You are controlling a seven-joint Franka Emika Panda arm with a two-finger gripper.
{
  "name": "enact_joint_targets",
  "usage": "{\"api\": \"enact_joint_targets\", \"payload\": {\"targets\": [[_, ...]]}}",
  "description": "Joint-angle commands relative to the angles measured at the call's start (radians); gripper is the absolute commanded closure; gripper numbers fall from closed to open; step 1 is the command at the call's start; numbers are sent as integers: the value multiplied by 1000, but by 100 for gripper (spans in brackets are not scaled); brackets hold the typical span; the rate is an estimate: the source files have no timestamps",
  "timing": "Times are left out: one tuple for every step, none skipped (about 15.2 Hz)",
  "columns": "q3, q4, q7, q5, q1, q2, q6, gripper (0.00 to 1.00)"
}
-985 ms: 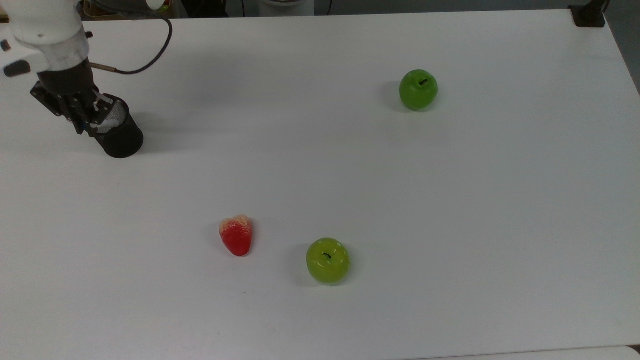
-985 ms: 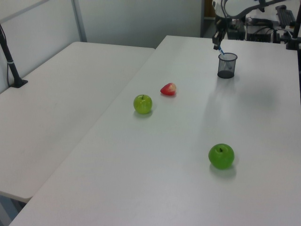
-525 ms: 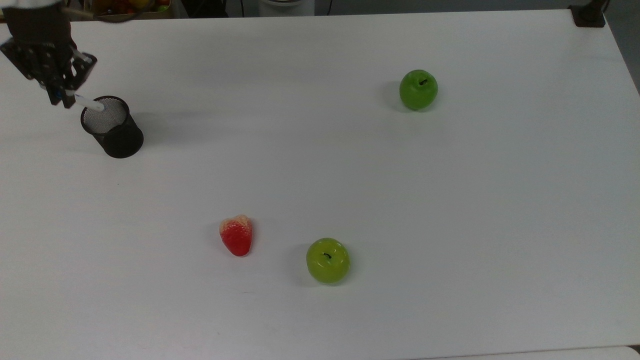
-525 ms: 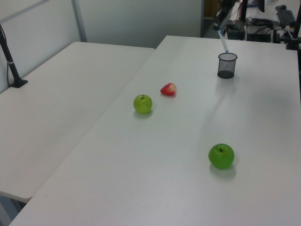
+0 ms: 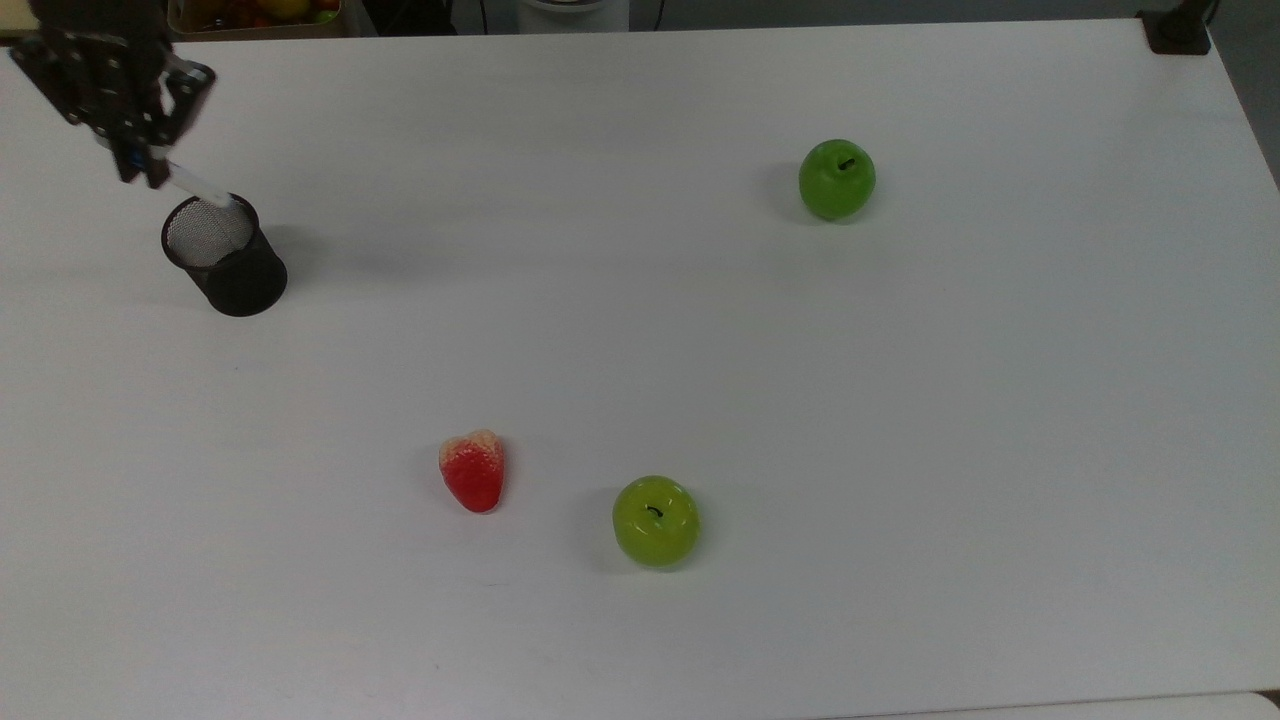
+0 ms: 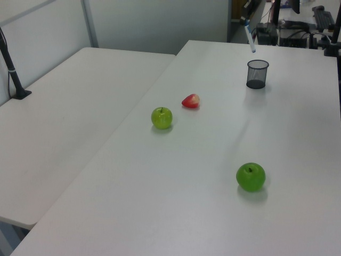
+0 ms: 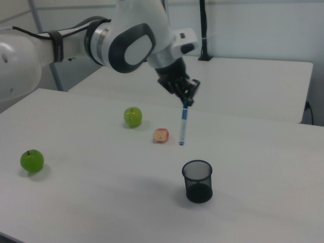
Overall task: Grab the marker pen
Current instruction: 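Lift the gripped blue marker up out of the mesh cup, then carry the held blue marker away from the cup toward the apples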
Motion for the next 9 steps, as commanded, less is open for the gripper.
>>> {"api": "enact_joint_targets", "payload": {"targets": [[-2,-17,92,6,124,-18,-75,94],[-2,-17,107,6,153,-19,-101,94],[-2,-17,128,-2,186,-20,-129,95],[-2,-17,147,-4,217,-20,-152,95],[-2,-17,167,-5,243,-20,-169,95],[-2,-17,184,-5,269,-20,-185,95],[0,-17,199,-7,292,-20,-204,94],[0,-17,210,-7,312,-20,-227,95],[0,-17,222,-7,332,-20,-251,94]]}}
